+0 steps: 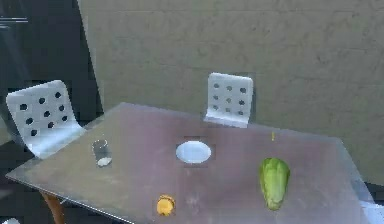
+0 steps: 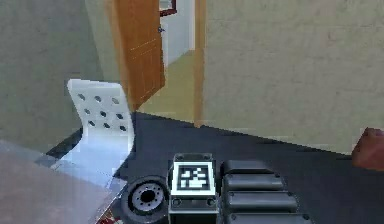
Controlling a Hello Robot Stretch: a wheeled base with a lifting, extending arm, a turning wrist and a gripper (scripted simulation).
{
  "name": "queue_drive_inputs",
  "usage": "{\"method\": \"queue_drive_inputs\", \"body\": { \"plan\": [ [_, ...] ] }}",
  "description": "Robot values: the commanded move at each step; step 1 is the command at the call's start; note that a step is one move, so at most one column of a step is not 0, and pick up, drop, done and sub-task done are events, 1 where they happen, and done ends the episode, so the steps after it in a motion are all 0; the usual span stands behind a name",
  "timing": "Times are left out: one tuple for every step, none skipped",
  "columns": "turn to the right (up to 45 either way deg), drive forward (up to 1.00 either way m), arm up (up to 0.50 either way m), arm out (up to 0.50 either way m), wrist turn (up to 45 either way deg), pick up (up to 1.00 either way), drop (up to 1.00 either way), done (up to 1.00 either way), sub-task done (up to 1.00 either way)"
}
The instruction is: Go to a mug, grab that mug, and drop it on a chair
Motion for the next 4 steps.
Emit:
{"method": "queue_drive_inputs", "body": {
  "plan": [
    [-45.0, 0.0, 0.0, 0.0, 0.0, 0.0, 0.0, 0.0, 0.0],
    [-45.0, 0.0, 0.0, 0.0, 0.0, 0.0, 0.0, 0.0, 0.0],
    [-24.0, 0.0, 0.0, 0.0, 0.0, 0.0, 0.0, 0.0, 0.0],
    [-3.0, 0.0, 0.0, 0.0, 0.0, 0.0, 0.0, 0.0, 0.0]
  ]
}}
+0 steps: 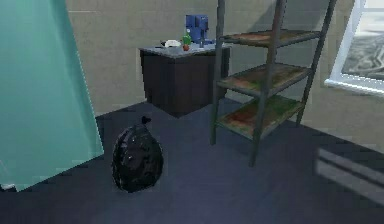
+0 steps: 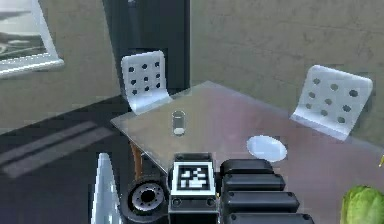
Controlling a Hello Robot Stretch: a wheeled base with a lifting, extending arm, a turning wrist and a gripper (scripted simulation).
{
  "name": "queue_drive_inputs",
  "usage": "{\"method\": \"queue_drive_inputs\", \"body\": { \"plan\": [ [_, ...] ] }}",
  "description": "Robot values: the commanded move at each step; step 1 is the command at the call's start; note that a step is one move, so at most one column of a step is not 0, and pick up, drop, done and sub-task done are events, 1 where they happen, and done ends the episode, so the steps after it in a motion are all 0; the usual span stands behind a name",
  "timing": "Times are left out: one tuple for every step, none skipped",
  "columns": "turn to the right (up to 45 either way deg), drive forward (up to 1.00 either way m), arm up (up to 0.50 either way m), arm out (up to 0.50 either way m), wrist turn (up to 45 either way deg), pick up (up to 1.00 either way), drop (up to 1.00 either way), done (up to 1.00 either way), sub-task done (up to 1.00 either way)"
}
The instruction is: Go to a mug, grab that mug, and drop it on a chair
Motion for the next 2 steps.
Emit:
{"method": "queue_drive_inputs", "body": {
  "plan": [
    [45.0, 0.0, 0.0, 0.0, 0.0, 0.0, 0.0, 0.0, 0.0],
    [45.0, 0.0, 0.0, 0.0, 0.0, 0.0, 0.0, 0.0, 0.0]
  ]
}}
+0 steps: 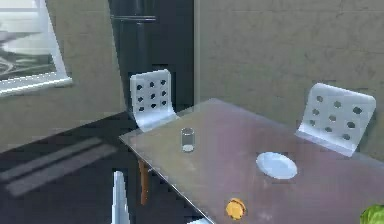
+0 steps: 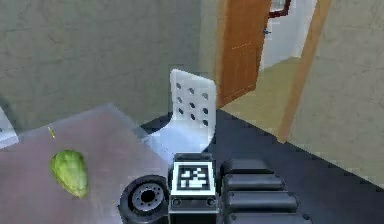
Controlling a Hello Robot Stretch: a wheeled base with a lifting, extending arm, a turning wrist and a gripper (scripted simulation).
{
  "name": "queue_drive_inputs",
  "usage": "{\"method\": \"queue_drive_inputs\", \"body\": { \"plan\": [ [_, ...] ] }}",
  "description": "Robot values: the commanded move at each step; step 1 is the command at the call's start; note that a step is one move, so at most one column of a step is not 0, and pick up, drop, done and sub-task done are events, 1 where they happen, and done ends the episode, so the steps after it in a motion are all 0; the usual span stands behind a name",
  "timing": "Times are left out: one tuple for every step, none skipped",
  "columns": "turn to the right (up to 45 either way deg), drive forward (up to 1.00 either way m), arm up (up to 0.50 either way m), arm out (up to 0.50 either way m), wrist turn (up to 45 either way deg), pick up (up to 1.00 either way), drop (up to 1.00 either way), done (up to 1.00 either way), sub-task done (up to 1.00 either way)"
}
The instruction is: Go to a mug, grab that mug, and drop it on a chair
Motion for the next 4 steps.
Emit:
{"method": "queue_drive_inputs", "body": {
  "plan": [
    [45.0, 0.0, 0.0, 0.0, 0.0, 0.0, 0.0, 0.0, 0.0],
    [33.0, 0.0, 0.0, 0.0, 0.0, 0.0, 0.0, 0.0, 0.0],
    [0.0, 0.1, 0.0, 0.0, 0.0, 0.0, 0.0, 0.0, 0.0],
    [-45.0, 0.0, 0.0, 0.0, 0.0, 0.0, 0.0, 0.0, 0.0]
  ]
}}
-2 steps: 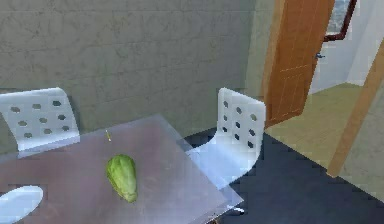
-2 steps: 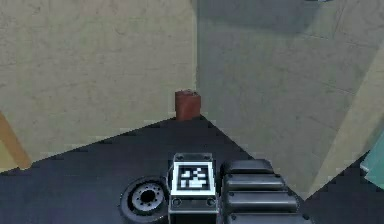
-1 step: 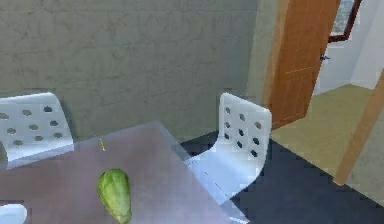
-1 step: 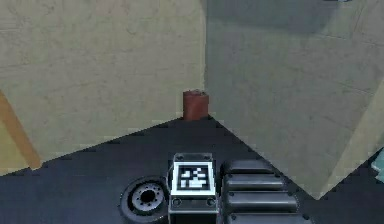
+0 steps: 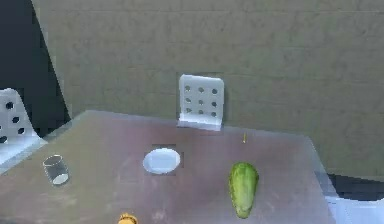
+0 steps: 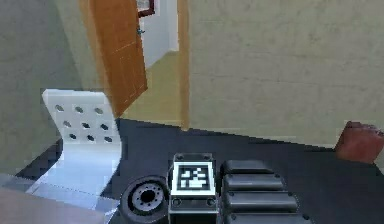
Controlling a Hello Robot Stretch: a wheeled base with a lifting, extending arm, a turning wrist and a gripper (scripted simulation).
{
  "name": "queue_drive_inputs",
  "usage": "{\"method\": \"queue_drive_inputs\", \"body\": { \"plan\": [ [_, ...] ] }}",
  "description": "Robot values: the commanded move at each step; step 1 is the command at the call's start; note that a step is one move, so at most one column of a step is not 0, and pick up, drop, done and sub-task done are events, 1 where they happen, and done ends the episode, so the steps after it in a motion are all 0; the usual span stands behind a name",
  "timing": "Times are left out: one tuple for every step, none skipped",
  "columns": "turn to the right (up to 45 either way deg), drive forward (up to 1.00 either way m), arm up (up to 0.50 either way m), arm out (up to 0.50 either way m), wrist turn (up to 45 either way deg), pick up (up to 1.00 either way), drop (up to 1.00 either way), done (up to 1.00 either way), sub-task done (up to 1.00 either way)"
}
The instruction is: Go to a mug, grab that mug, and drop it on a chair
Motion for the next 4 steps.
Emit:
{"method": "queue_drive_inputs", "body": {
  "plan": [
    [-45.0, 0.0, 0.0, 0.0, 0.0, 0.0, 0.0, 0.0, 0.0],
    [-45.0, 0.0, 0.0, 0.0, 0.0, 0.0, 0.0, 0.0, 0.0],
    [-39.0, 0.0, 0.0, 0.0, 0.0, 0.0, 0.0, 0.0, 0.0],
    [-6.0, 0.0, 0.0, 0.0, 0.0, 0.0, 0.0, 0.0, 0.0]
  ]
}}
